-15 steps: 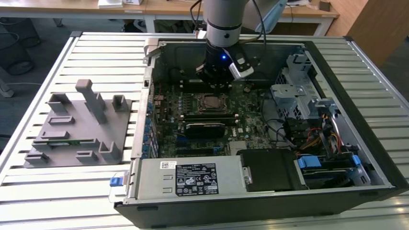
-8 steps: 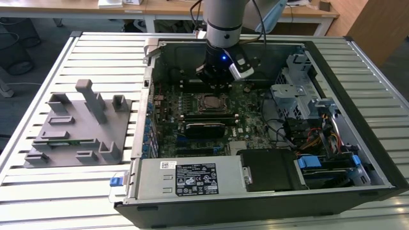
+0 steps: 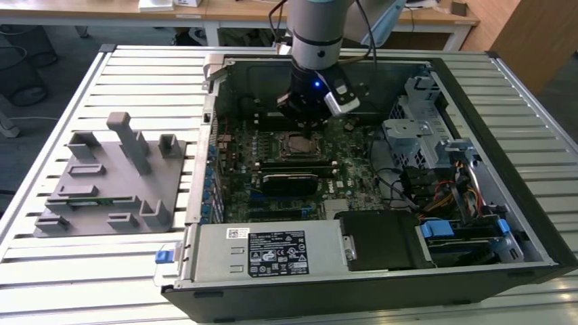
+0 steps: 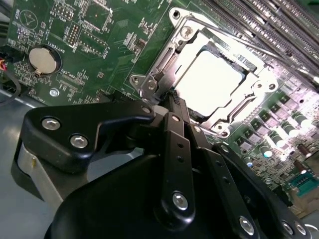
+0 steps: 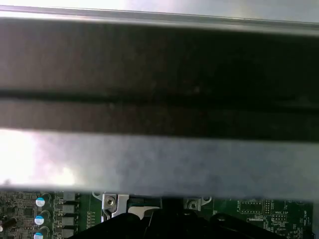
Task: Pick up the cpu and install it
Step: 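Install the second cpu locking lever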
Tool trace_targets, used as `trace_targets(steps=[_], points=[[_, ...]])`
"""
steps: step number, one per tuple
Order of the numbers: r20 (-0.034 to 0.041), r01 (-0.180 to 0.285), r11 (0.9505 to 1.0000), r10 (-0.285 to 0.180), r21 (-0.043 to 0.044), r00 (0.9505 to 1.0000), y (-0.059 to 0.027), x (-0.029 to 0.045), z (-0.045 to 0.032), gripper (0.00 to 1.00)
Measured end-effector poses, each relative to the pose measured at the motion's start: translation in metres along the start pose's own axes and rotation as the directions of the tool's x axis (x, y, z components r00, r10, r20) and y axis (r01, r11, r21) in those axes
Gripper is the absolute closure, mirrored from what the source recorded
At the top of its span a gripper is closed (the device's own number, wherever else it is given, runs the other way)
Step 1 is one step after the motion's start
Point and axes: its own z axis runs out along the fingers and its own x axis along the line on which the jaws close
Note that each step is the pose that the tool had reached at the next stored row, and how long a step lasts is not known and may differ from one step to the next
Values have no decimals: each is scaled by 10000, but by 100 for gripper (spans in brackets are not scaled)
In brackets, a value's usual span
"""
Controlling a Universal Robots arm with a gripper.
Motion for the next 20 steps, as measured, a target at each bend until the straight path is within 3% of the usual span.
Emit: trace_targets(steps=[11,16,20], points=[[-1,0,10000,0,2,10000,-91,2,-9,89],[0,0,10000,0,0,10000,-88,0,-130,89],[-2,0,10000,0,0,10000,-124,1,-144,89]])
